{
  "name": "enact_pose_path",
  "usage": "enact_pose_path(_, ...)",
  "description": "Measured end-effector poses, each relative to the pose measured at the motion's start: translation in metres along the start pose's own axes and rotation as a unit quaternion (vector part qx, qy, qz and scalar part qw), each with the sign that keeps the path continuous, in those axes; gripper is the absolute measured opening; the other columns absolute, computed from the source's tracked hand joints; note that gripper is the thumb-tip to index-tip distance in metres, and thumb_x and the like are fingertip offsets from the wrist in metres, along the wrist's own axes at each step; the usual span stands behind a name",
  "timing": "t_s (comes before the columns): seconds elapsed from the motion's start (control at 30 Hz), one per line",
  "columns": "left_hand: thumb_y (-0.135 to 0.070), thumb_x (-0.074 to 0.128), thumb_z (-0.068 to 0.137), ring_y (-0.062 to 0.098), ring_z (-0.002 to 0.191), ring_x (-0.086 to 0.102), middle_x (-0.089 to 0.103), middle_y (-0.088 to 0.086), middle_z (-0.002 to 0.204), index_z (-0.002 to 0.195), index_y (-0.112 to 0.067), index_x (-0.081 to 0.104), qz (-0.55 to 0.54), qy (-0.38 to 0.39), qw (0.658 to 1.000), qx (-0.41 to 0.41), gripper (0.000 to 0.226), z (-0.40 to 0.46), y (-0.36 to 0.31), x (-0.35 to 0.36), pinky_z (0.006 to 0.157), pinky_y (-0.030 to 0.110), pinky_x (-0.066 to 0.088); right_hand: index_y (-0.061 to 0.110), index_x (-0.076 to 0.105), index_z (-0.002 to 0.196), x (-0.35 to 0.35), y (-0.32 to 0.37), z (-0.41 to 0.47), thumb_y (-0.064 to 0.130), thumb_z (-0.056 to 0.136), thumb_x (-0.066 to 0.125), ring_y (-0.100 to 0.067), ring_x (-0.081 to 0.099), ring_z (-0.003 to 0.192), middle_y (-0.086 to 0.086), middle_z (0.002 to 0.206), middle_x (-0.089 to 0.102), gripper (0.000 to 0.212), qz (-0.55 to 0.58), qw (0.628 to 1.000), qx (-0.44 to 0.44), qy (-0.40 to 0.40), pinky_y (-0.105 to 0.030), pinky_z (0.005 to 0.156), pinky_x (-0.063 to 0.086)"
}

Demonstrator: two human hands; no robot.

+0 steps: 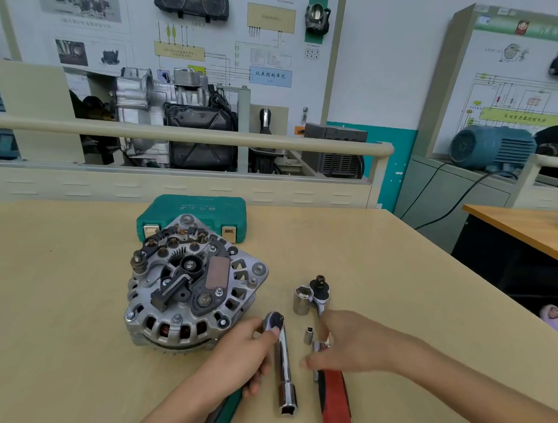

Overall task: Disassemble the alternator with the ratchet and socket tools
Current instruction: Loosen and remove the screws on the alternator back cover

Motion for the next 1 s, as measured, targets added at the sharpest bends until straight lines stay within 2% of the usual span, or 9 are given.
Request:
enact_pose_path(0.03,-0.027,0.043,0.098,0.012,0.029,0.039,0.048,0.0,0.051,0.102,-0.013,0.053,0.0,-0.001,1.0,0.0,0.017,0.0,0.0,0.0,0.033,0.016,0.027,0.01,0.05,0.093,0.003,0.003,-0.001,0.048,0.079,0.064,-0.021,0.057,0.087,-0.005,0.095,0.06,0.043,-0.035,0.999,0.001,-0.025,-0.03,0.069,0.045)
enact_pose_path(0.1,-0.027,0.043,0.098,0.012,0.028,0.039,0.048,0.0,0.05,0.101,-0.014,0.053,-0.001,-0.002,1.0,-0.001,0.017,0.0,0.0,0.0,0.032,0.016,0.026,0.015,0.045,0.084,0.009,0.006,-0.001,0.047,0.079,0.064,-0.019,0.05,0.082,0.004,0.08,0.049,0.038,-0.071,0.996,-0.006,-0.059,-0.029,0.062,0.037)
enact_pose_path(0.23,-0.027,0.043,0.098,0.011,0.028,0.039,0.048,0.0,0.051,0.1,-0.015,0.053,0.001,0.001,1.0,0.0,0.016,-0.001,0.001,0.0,0.032,0.016,0.026,0.02,0.028,0.068,0.016,0.007,0.001,0.044,0.079,0.067,-0.018,0.042,0.081,0.008,0.071,0.033,0.047,-0.086,0.994,-0.025,-0.058,-0.031,0.059,0.032)
enact_pose_path(0.33,-0.027,0.043,0.098,0.012,0.028,0.039,0.048,0.0,0.05,0.101,-0.014,0.054,0.002,0.005,1.0,0.002,0.016,-0.001,0.002,-0.001,0.032,0.016,0.026,0.02,0.027,0.067,0.017,0.006,0.003,0.041,0.078,0.069,-0.019,0.042,0.076,0.006,0.07,0.034,0.048,-0.075,0.995,-0.033,-0.051,-0.023,0.051,0.026)
enact_pose_path(0.43,-0.027,0.044,0.098,0.012,0.028,0.039,0.048,0.0,0.049,0.101,-0.013,0.053,0.003,0.005,1.0,0.002,0.017,-0.001,0.002,0.0,0.032,0.017,0.026,0.016,0.032,0.068,0.018,0.005,0.005,0.034,0.079,0.068,-0.018,0.04,0.067,0.002,0.07,0.037,0.042,-0.066,0.996,-0.039,-0.052,-0.027,0.051,0.027)
enact_pose_path(0.57,-0.025,0.044,0.098,0.012,0.028,0.038,0.047,-0.001,0.046,0.1,-0.012,0.054,-0.005,0.005,1.0,0.005,0.016,-0.002,0.003,0.001,0.031,0.016,0.025,0.011,0.045,0.086,0.021,0.005,0.009,0.025,0.081,0.063,-0.02,0.044,0.078,-0.003,0.087,0.046,0.023,-0.063,0.994,-0.042,-0.077,-0.028,0.058,0.033)
enact_pose_path(0.73,-0.024,0.043,0.098,0.012,0.028,0.038,0.048,-0.001,0.047,0.1,-0.015,0.053,-0.01,0.004,1.0,0.009,0.014,-0.002,0.003,0.002,0.032,0.016,0.025,0.002,0.057,0.103,0.023,-0.001,0.011,0.024,0.083,0.062,-0.019,0.049,0.083,-0.003,0.093,0.05,0.03,-0.034,0.992,-0.042,-0.115,-0.028,0.065,0.036)
enact_pose_path(0.87,-0.026,0.044,0.098,0.013,0.029,0.038,0.058,-0.001,0.05,0.1,-0.015,0.053,-0.012,-0.003,1.0,0.003,0.013,-0.002,0.005,0.005,0.032,0.016,0.026,0.007,0.058,0.099,0.027,-0.002,0.01,0.023,0.086,0.057,-0.023,0.057,0.092,-0.005,0.102,0.06,0.021,-0.016,0.985,-0.059,-0.164,-0.029,0.071,0.042)
enact_pose_path(1.0,-0.026,0.044,0.098,0.013,0.029,0.039,0.064,0.001,0.058,0.103,-0.012,0.053,-0.006,-0.01,1.0,0.002,0.017,0.0,0.008,0.008,0.031,0.017,0.028,0.022,0.046,0.081,0.027,-0.004,0.006,0.026,0.088,0.055,-0.008,0.045,0.069,0.009,0.075,0.046,0.012,0.021,0.97,-0.096,-0.221,-0.015,0.055,0.033)
Point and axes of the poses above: each hand's wrist, its own z-axis towards the middle knuckle, its own x-axis out of the palm, y = z × x, the point moved 5 cm from there along z, towards the middle knuckle
